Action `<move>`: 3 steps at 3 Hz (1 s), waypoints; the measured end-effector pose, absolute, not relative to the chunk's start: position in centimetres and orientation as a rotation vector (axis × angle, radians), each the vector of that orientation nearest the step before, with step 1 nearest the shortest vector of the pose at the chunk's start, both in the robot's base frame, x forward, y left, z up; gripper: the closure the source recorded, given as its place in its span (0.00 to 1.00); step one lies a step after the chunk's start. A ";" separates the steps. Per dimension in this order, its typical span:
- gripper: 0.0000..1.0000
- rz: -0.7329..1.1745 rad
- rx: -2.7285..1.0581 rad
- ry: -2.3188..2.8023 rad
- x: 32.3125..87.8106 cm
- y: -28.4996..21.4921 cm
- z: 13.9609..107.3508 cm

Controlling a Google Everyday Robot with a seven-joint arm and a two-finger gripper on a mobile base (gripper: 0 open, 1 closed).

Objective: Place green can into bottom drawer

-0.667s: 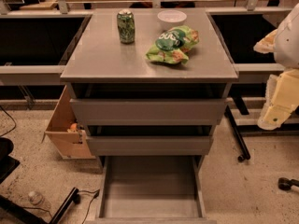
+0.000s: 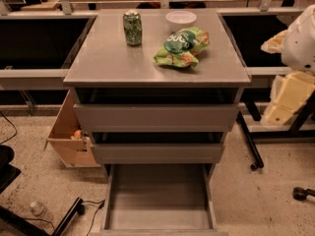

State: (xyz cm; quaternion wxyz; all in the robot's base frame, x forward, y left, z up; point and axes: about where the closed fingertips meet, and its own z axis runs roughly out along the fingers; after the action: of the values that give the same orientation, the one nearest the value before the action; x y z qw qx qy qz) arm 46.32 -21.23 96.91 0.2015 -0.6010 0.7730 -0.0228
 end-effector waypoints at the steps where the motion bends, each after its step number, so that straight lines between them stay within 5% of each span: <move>1: 0.00 0.056 -1.527 2.042 52.3 -19.7 96.5; 3: 0.00 0.166 -1.194 1.840 64.4 -13.8 100.0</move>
Offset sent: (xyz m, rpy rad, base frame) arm 0.2113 0.0746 0.0541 0.6144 -0.3628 -0.1276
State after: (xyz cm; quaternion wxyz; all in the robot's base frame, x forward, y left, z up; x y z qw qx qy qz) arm 64.37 -13.80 99.97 0.4536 -0.4837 0.7455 0.0674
